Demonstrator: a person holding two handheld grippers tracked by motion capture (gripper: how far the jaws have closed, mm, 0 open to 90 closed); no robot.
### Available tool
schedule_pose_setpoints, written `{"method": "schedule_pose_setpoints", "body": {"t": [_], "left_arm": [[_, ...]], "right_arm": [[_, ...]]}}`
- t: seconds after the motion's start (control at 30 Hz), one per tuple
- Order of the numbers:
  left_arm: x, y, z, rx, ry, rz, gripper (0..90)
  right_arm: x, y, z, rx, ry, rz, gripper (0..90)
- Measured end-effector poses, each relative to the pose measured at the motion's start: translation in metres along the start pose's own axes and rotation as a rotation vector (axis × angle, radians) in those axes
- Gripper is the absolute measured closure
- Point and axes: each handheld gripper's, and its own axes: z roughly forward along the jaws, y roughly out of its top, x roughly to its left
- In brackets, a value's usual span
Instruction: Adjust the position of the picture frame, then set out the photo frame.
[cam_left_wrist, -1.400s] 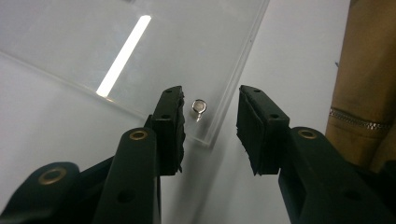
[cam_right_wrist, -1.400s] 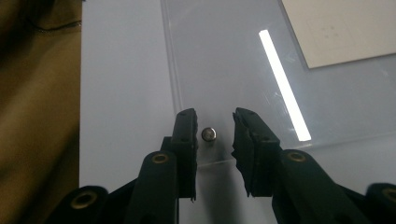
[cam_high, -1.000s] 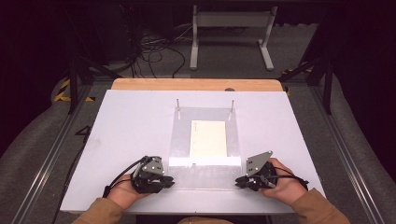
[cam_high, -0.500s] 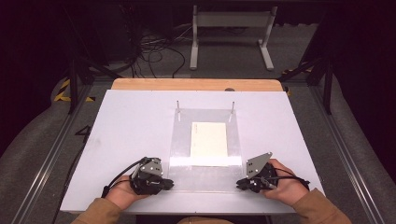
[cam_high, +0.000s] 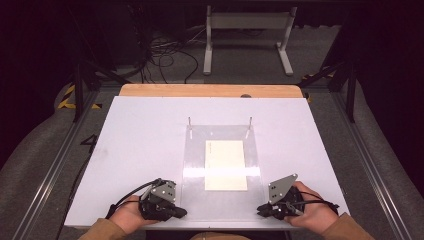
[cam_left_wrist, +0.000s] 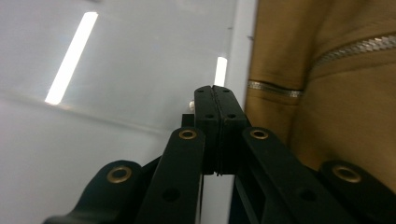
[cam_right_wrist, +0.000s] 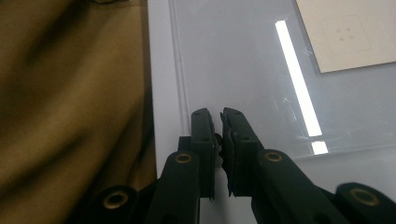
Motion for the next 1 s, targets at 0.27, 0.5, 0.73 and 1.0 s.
{"method": "schedule_pose_setpoints", "body": {"t": [0.27,0.5,0.73,1.0], "left_arm": [[-0.002,0.001,-0.004,-0.013,-0.018,0.008,83.3],[0.001,0.001,-0.014,-0.095,0.013,-0.015,73.6],[0.015,-0.003,-0.030,-0.240,0.141,-0.090,61.9],[0.027,-0.009,-0.046,-0.361,0.295,-0.168,52.2]], "right_arm": [[0.007,0.002,0.004,-0.012,0.038,-0.010,82.9],[0.002,-0.001,-0.001,-0.061,0.051,0.002,74.9],[-0.014,-0.002,-0.021,-0.244,-0.103,0.066,66.4],[-0.036,-0.005,-0.037,-0.411,-0.261,0.153,66.6]]}}
